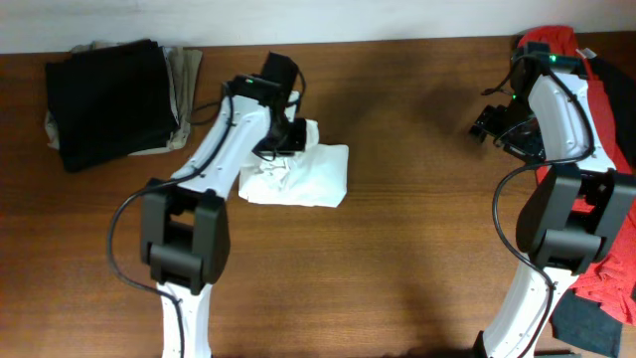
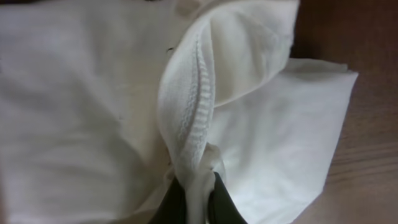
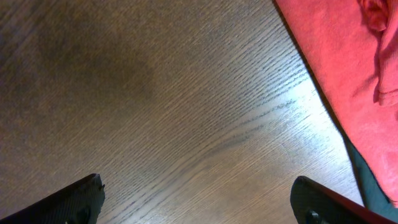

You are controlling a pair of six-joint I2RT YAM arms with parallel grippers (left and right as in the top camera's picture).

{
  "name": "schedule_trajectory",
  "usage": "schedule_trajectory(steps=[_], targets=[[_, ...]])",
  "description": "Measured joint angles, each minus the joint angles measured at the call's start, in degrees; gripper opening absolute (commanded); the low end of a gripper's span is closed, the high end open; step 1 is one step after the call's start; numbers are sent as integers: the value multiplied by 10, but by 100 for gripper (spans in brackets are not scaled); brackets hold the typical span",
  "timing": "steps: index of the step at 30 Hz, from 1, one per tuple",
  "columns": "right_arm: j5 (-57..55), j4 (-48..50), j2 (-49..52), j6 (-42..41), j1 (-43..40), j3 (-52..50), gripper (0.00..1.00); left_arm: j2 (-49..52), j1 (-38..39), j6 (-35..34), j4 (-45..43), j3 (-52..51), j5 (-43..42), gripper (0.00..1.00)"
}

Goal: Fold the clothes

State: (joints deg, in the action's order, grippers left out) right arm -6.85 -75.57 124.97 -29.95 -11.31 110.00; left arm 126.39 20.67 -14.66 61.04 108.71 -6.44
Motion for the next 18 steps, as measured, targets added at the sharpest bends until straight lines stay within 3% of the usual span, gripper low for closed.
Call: schedule_trajectory(steps=[3,7,13,18], targets=[[0,0,0,0,0,0,99,5,23,-19,-18,0,-4,2],[0,0,0,0,0,0,99,7,70,-37,-29,0,-7,21],[0,0,0,0,0,0,99,35,115,-49,-32,0,-46,31],[0,0,0,0,0,0,99,38,143,-51,56,47,-81,38]])
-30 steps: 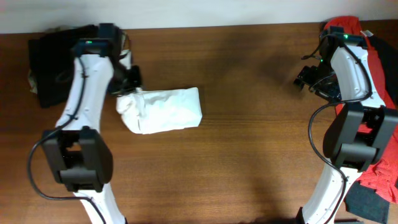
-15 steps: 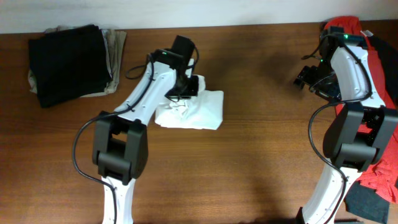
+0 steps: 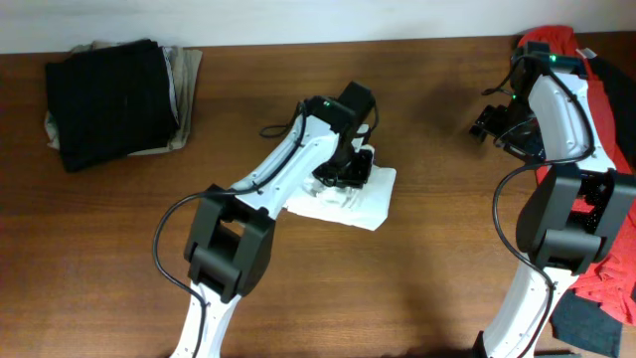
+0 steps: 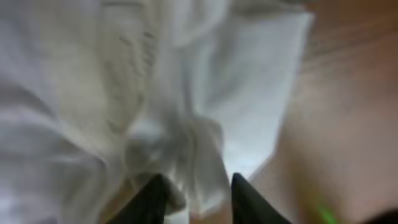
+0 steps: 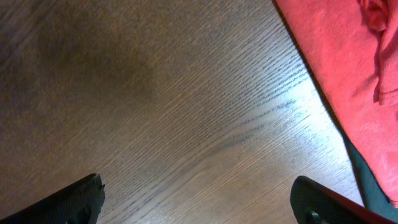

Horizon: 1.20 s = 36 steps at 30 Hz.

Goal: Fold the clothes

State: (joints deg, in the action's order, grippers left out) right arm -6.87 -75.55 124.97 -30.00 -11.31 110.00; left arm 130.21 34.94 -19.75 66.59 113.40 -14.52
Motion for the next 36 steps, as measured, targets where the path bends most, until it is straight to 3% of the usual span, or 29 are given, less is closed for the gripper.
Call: schedule_trajectory(steps=[5,6,8,15,17,18,21,24,27,30,36], targets=[[0,0,0,0,0,0,99,0,3,35,111,93,-33,39],[0,0,0,0,0,0,99,0,3,43,132,107,-29,55],[0,0,0,0,0,0,99,0,-4,56,153,132,-9,99],[0,0,0,0,0,0,99,0,-165,69,147,138,37,99],[0,0,0,0,0,0,99,0,-183,72,144,132,36,91],[0,0,0,0,0,0,99,0,-182,74,138,122,34,73],[0,0,0,0,0,0,99,0,-150,80,97,72,-1,54],[0,0,0,0,0,0,99,1,-101,84,56,30,-18,45],[0,0,0,0,0,0,99,1,-47,84,28,16,-27,44],[0,0,0,0,0,0,99,4,-19,85,15,-1,-30,27],[0,0,0,0,0,0,99,43,6,85,30,-8,-79,23]])
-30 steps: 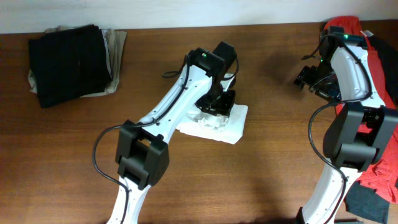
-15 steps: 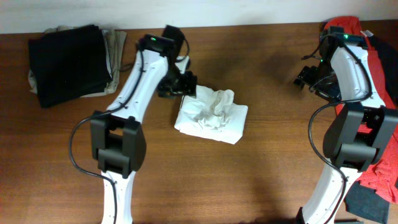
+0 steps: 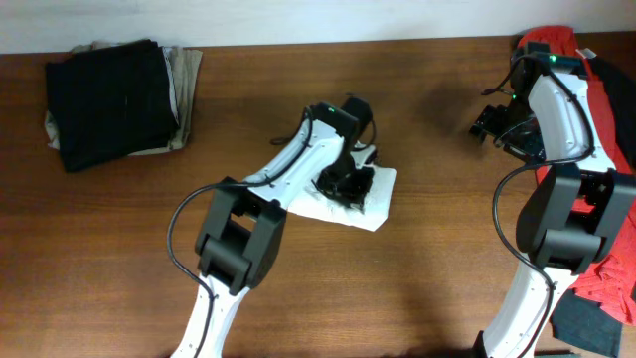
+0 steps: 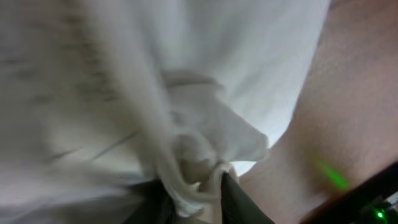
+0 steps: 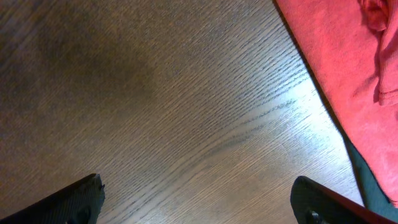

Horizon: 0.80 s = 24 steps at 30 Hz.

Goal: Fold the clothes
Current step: 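Press and adjust the folded bundle with the left gripper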

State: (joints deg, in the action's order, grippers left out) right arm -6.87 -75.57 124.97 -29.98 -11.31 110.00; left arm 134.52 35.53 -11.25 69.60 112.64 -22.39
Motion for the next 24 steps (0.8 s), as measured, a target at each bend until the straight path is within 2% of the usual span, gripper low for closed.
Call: schedule_trajectory(steps=[8,10,12,14,17,18,19,24], targets=[[0,0,0,0,0,0,99,0,76,10,35,0,-28,25],[0,0,0,0,0,0,99,0,73,17,51,4,-29,31],[0,0,0,0,0,0,99,0,71,40,79,33,-29,45],[0,0,0,0,0,0,99,-2,71,59,99,82,-30,54],[0,0,0,0,0,0,99,-15,69,70,108,117,-30,56],[0,0,0,0,0,0,99,-20,64,72,108,127,-29,65],[0,0,0,0,0,0,99,-23,57,72,105,132,-28,69],[0,0,0,0,0,0,99,-24,-5,69,32,135,4,69]])
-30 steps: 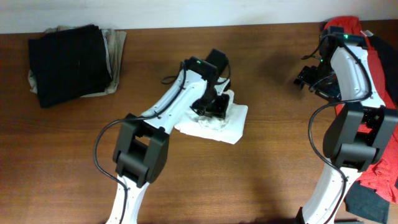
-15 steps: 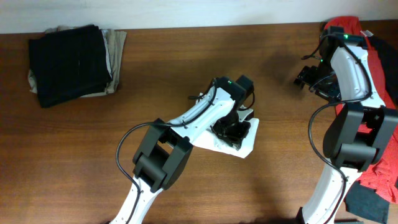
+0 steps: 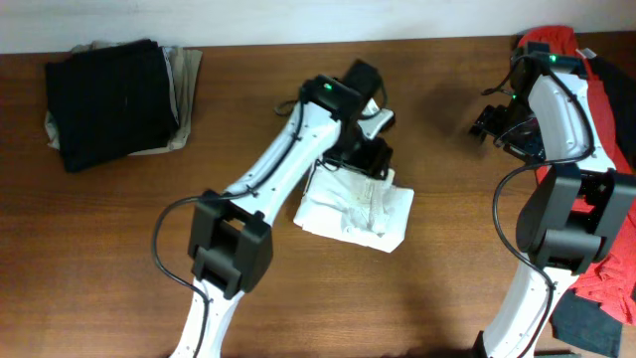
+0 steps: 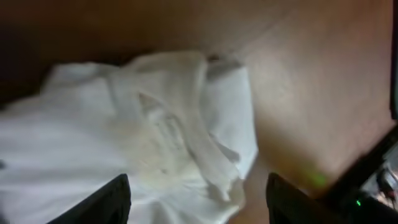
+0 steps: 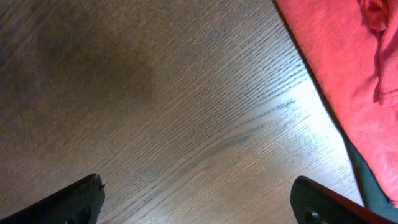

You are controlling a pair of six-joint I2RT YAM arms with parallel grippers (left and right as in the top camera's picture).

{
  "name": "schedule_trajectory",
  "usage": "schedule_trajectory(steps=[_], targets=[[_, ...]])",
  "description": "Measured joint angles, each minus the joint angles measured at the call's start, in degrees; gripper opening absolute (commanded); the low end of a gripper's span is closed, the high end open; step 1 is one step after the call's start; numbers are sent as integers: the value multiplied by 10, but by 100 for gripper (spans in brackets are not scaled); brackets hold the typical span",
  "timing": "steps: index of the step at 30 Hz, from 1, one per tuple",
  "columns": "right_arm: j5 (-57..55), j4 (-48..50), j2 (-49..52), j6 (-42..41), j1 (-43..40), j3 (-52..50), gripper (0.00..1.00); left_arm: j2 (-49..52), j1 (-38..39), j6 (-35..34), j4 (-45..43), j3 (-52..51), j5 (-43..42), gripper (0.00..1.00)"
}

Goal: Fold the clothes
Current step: 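Press and adjust the folded bundle with the left gripper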

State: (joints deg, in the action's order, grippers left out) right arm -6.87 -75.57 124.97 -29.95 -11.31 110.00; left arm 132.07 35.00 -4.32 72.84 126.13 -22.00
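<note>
A crumpled white garment [image 3: 356, 209] lies bunched on the brown table [image 3: 447, 249] near the middle; the left wrist view shows its wrinkled folds [image 4: 143, 143] from above. My left gripper [image 3: 370, 151] hangs open just above the garment's far edge, its fingers [image 4: 112, 199] wide apart and holding nothing. At the far right, my right gripper [image 3: 489, 121] is open over bare wood [image 5: 186, 124], beside a pile of red clothes [image 3: 596, 89].
A folded stack of black and beige clothes [image 3: 114, 94] lies at the far left corner. Red cloth [image 5: 348, 68] and a dark garment [image 3: 596, 323] cover the right edge of the table.
My left gripper has let go of the white garment and now stands open above its far edge. The garment lies a little nearer the front. The right arm is unchanged.
My left gripper was shut on the white garment left of the middle. It then stood with the garment at the table's centre, jaws apart, then shut on a bunch of cloth. Now the garment lies released there. My right gripper stayed open throughout.
</note>
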Motion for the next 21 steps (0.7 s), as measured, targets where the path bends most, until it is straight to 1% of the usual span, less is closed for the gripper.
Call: schedule_trajectory(steps=[2,4,7,11,16,21], targets=[[0,0,0,0,0,0,99,0,-2,-10,-10,0,4,67],[0,0,0,0,0,0,99,6,3,-15,-12,0,4,60],[0,0,0,0,0,0,99,42,14,-22,-18,1,-9,58],[0,0,0,0,0,0,99,92,39,-22,-24,1,-27,58],[0,0,0,0,0,0,99,94,72,-24,-43,1,-31,58],[0,0,0,0,0,0,99,94,73,-24,-45,1,-31,59]])
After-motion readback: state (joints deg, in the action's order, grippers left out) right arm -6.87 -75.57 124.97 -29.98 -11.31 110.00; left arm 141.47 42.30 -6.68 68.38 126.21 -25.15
